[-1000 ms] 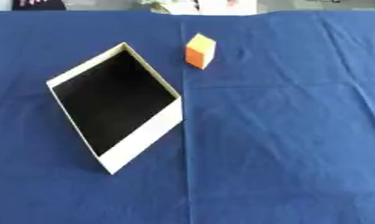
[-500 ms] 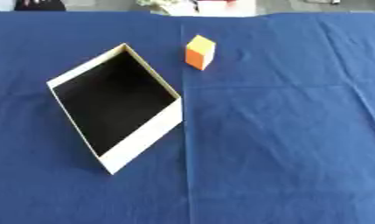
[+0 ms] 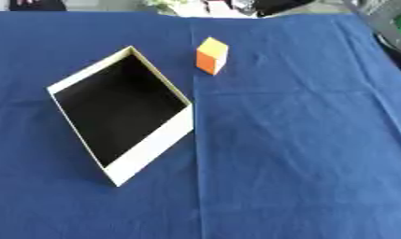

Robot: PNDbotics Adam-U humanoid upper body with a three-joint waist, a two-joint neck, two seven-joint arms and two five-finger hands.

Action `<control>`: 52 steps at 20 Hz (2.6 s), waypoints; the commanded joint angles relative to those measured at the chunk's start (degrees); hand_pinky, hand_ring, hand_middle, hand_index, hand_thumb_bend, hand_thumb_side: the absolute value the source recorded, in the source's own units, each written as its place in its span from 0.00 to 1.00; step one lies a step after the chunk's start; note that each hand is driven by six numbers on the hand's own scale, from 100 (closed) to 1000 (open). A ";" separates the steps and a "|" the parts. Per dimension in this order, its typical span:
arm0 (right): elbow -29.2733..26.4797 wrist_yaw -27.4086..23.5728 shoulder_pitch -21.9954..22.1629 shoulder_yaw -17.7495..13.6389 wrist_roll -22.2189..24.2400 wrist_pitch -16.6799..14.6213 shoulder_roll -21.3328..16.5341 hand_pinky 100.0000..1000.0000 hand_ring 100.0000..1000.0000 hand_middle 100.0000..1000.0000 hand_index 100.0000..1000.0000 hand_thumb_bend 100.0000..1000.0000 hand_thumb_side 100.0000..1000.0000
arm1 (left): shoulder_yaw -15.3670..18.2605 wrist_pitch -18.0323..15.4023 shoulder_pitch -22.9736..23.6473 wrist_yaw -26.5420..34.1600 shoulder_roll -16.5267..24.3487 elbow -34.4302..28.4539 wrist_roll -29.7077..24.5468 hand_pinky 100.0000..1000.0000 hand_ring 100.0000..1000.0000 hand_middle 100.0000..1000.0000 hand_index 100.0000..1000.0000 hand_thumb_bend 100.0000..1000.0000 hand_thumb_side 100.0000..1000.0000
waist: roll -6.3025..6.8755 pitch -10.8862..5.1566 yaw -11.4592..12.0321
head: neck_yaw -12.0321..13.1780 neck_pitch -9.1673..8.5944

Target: Pick up objects on the table and place them in the box.

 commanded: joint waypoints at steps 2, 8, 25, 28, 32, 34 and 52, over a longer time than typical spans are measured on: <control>5.35 -0.04 -2.29 -1.16 3.47 -3.41 1.94 0.93 1.00 0.94 0.96 0.17 0.72 | -0.01 0.02 -0.42 0.40 1.57 -1.04 -0.37 0.39 0.40 0.44 0.63 0.00 0.62 | 0.29 -1.26 -0.05 | -0.31 -0.25; 13.09 0.32 -3.68 -3.05 8.23 -8.17 5.77 0.92 1.00 0.94 0.98 0.25 0.44 | -0.11 0.10 -0.50 0.55 1.37 -1.04 -0.54 0.39 0.40 0.44 0.63 0.00 0.62 | 0.49 -1.22 0.08 | -0.63 -0.19; 30.46 10.38 -7.57 -15.07 16.43 -22.93 10.23 0.94 0.96 0.94 1.00 0.22 0.21 | -0.18 0.32 -1.00 0.44 1.27 -1.04 -1.09 0.39 0.39 0.44 0.63 0.00 0.63 | 0.38 0.65 0.65 | -0.95 -1.12; 31.14 12.25 -7.96 -15.93 15.00 -24.06 10.03 0.94 0.96 0.94 1.00 0.23 0.21 | -0.22 0.27 -1.21 0.28 1.49 -1.04 -1.18 0.38 0.39 0.44 0.63 0.00 0.63 | 0.07 1.42 1.00 | -1.38 -2.08; 31.54 13.15 -8.40 -16.47 13.85 -24.82 9.90 0.94 0.96 0.94 1.00 0.23 0.22 | -0.36 0.36 -1.62 0.10 1.62 -1.04 -1.35 0.38 0.39 0.44 0.63 0.00 0.64 | -0.46 2.60 1.66 | -2.51 -3.89; 31.33 13.46 -8.60 -16.68 13.18 -24.88 9.78 0.94 0.96 0.94 1.00 0.23 0.21 | -0.41 0.47 -1.66 0.01 1.61 -1.04 -1.48 0.38 0.39 0.43 0.63 0.00 0.65 | -0.68 3.10 2.05 | -3.05 -4.65; 31.72 15.82 -9.01 -18.82 10.66 -22.20 10.51 0.94 0.97 0.94 1.00 0.24 0.25 | -0.76 0.78 -2.10 -0.21 1.37 -1.04 -2.41 0.38 0.38 0.43 0.62 0.00 0.66 | -1.62 5.08 4.72 | -5.30 -6.83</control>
